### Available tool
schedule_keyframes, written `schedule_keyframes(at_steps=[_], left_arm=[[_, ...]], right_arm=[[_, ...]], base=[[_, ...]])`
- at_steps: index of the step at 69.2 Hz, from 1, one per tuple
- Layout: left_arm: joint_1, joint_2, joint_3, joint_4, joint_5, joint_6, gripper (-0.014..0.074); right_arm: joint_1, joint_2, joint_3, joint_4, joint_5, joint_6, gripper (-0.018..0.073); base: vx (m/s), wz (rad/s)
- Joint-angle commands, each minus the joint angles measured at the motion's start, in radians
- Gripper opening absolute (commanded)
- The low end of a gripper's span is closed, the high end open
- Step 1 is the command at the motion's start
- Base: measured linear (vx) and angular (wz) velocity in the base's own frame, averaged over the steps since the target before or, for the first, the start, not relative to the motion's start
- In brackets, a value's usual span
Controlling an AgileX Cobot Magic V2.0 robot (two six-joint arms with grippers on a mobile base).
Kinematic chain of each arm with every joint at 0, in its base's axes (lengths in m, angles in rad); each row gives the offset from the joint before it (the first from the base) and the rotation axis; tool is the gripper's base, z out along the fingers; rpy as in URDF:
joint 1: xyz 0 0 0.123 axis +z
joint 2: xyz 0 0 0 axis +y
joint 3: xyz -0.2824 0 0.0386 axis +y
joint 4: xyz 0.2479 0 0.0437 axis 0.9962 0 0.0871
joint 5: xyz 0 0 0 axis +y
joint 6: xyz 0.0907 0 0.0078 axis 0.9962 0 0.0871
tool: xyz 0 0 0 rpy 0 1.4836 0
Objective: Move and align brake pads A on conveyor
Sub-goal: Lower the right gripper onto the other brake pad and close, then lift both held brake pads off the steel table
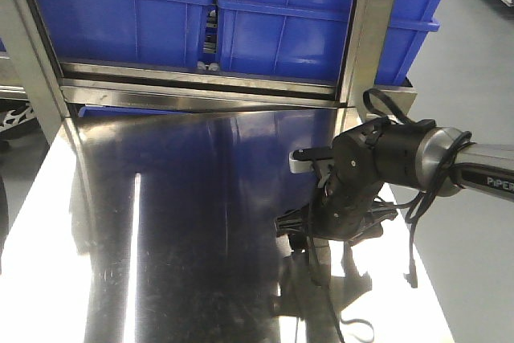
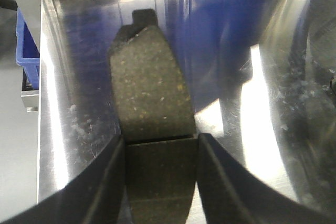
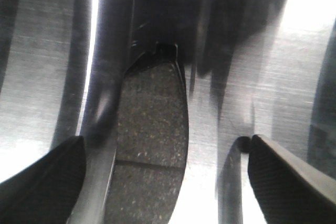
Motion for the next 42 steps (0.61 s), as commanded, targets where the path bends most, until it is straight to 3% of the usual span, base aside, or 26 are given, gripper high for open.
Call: schedule_keyframes(at_steps=[1, 21, 29, 42], left_arm=[[-0.004, -0.007, -0.03, -0.002, -0.082, 0.0, 0.0139], [-0.004, -0.007, -0.03, -0.002, -0.082, 0.0, 0.0139], [-0.004, -0.007, -0.03, -0.002, -0.082, 0.0, 0.0139], [-0.004, -0.007, -0.03, -0.002, -0.082, 0.0, 0.0139]], right_arm=[[-0.002, -0.039, -0.03, -0.003, -0.012, -0.011, 0.058], [-0.002, -0.038, -0.029, -0.003, -0.007, -0.011, 0.0531], [-0.002, -0.038, -0.029, -0.003, 0.0, -0.011, 0.0442], [-0.002, -0.038, -0.029, -0.006, 0.008, -0.012, 0.0211]], base=[[0.0, 0.0], [0.0, 0.0], [0.0, 0.0], [0.0, 0.0]])
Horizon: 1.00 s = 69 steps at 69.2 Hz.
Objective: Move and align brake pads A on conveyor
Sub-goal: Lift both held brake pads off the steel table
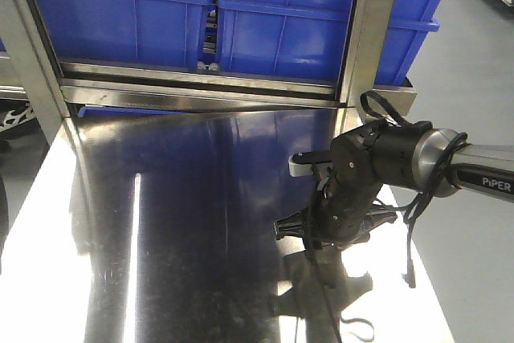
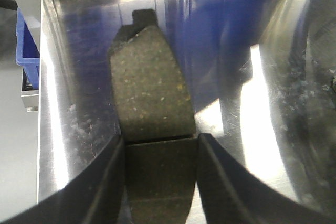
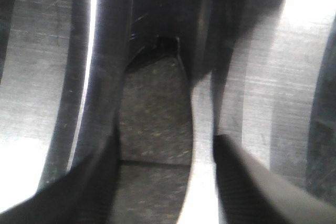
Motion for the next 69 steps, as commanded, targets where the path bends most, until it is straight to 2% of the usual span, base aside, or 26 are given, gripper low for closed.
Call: schedule_keyframes(at_steps=[1, 15, 24, 33, 45, 69], left_arm=[[-0.004, -0.007, -0.03, -0.002, -0.082, 0.0, 0.0139], [-0.004, -0.007, -0.03, -0.002, -0.082, 0.0, 0.0139], [-0.004, -0.007, -0.03, -0.002, -0.082, 0.0, 0.0139], [-0.004, -0.007, -0.03, -0.002, -0.082, 0.0, 0.0139], [-0.004, -0.007, -0.03, -0.002, -0.082, 0.0, 0.0139], [-0.004, -0.007, -0.03, -0.002, -0.082, 0.0, 0.0139]], right_arm=[[-0.002, -0.042, -0.029, -0.012, -0.004, -0.011, 0.0193], [-0.002, -0.049, -0.029, -0.02, -0.005, -0.015, -0.0013], [-0.002, -0.081, -0.022, -0.027, -0.022, -0.015, -0.001], [-0.002, -0.155, 0.039, -0.019, -0.121, -0.014, -0.001], [-0.002, -0.308, 0.194, -0.028, -0.285, -0.015, -0.001], [-0.002, -0.713, 0.516, -0.132, -0.542, -0.015, -0.001]], base=[[0.0, 0.0], [0.0, 0.0], [0.0, 0.0], [0.0, 0.0], [0.0, 0.0], [0.0, 0.0]])
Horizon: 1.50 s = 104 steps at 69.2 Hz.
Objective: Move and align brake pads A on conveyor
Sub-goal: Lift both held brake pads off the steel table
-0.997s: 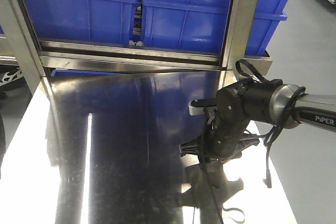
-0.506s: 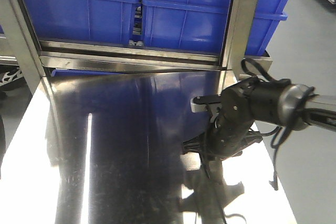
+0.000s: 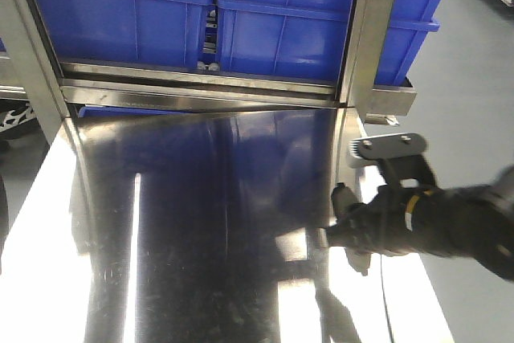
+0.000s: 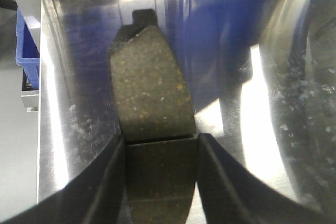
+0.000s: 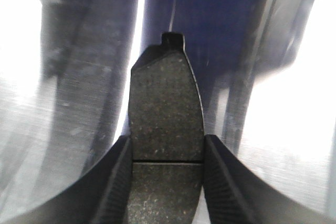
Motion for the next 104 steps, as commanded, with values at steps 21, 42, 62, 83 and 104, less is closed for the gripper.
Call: schedule_keyframes(at_steps=[21, 42, 62, 83, 104], left_arm=[[-0.004, -0.007, -0.03, -0.002, -0.082, 0.0, 0.0139], [-0.004, -0.007, -0.03, -0.002, -0.081, 0.0, 0.0139], [-0.004, -0.007, -0.03, -0.002, -0.081, 0.0, 0.0139], [-0.004, -0.007, -0.03, -0.002, -0.081, 0.0, 0.0139], [-0.004, -0.007, -0.03, -0.002, -0.081, 0.0, 0.0139]], right_arm=[[-0.003, -0.461, 0.176, -0.079, -0.174, -0.012, -0.001], [-0.003, -0.589, 0.186, -0.079, -0.129, -0.012, -0.001], [-0.003, -0.591, 0.186, -0.079, -0.132, -0.012, -0.001], [-0.003, -0.591, 0.186, -0.079, -0.132, -0.012, -0.001], [-0.003, -0.591, 0.186, -0.079, -0.132, -0.012, -0.001]], base=[[0.0, 0.0], [0.0, 0.0], [0.0, 0.0], [0.0, 0.0], [0.0, 0.0]])
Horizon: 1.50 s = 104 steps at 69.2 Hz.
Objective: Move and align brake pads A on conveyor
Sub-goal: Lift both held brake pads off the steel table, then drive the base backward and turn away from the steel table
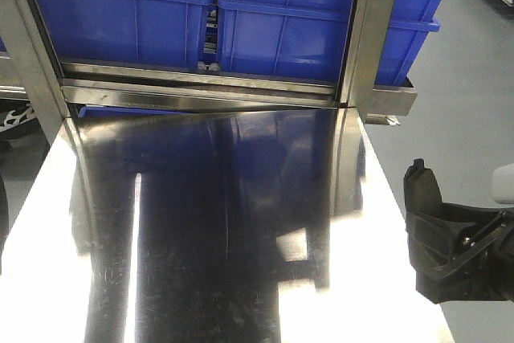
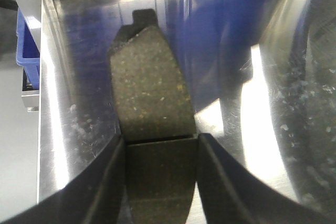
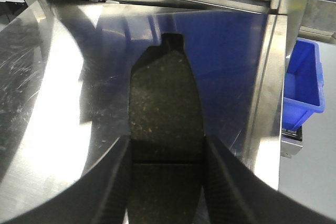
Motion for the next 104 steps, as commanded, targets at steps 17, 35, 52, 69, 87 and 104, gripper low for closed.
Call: schedule_keyframes(at_steps=[17, 35, 52, 69, 87, 104], left_arm=[[-0.004, -0.007, -0.03, -0.002, -0.082, 0.0, 0.0139], [-0.004, -0.007, -0.03, -0.002, -0.082, 0.0, 0.0139], [-0.004, -0.007, -0.03, -0.002, -0.082, 0.0, 0.0139], [-0.004, -0.011, -0.03, -0.002, -0.082, 0.0, 0.0139], [-0.004, -0.011, -0.03, -0.003, -0.082, 0.0, 0.0139], [-0.004, -0.011, -0.03, -0.003, -0.081, 0.0, 0.0139]], right_arm=[[-0.003, -0.007, -0.034, -0.017, -0.086, -0.011, -0.001], [-0.003, -0.007, -0.034, -0.017, -0.086, -0.011, -0.001], [-0.003, -0.007, -0.034, -0.017, -0.086, -0.011, -0.001], [-0.003, -0.007, -0.034, -0.016, -0.085, -0.011, -0.001], [-0.003, -0.007, -0.034, -0.016, -0.087, -0.011, -0.001], [-0.003, -0.007, -0.034, -0.016, -0.086, -0.011, -0.001]], base=[[-0.01, -0.01], [-0.12, 0.14], [-0.25, 0.32], [-0.24, 0.3], [-0.15, 0.49], [-0.09, 0.63]])
